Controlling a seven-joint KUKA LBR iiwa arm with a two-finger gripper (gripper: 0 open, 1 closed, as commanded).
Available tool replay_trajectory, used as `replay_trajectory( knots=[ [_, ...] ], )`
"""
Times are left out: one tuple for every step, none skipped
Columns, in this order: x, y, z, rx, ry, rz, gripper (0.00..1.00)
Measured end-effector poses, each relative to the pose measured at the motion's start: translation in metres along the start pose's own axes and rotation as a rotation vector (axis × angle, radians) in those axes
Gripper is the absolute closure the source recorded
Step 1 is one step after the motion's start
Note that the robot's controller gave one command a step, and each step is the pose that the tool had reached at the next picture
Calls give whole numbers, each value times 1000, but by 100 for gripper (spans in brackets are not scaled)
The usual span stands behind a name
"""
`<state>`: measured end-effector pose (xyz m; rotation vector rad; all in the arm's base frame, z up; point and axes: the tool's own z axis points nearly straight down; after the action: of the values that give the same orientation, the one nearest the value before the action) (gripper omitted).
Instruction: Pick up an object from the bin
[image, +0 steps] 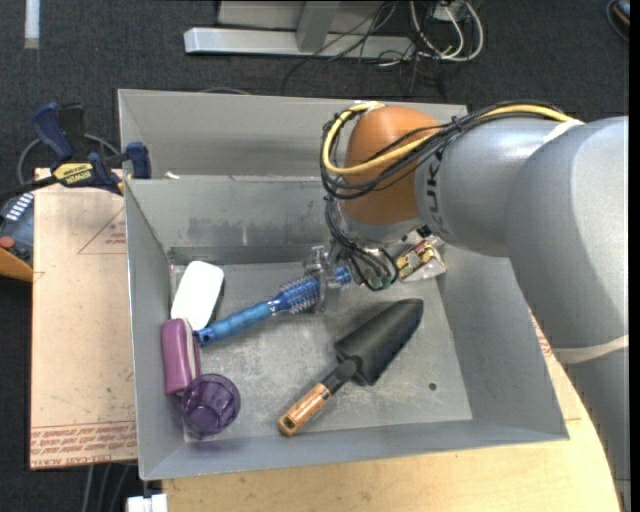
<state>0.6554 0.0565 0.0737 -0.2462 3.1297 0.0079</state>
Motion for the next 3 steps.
replay_trajectory(
  knots=[
    [0,0,-7,0,-1,0,100],
    [1,1,-17,-1,2,0,100],
    [0,1,-35,0,-2,-1,100]
  ],
)
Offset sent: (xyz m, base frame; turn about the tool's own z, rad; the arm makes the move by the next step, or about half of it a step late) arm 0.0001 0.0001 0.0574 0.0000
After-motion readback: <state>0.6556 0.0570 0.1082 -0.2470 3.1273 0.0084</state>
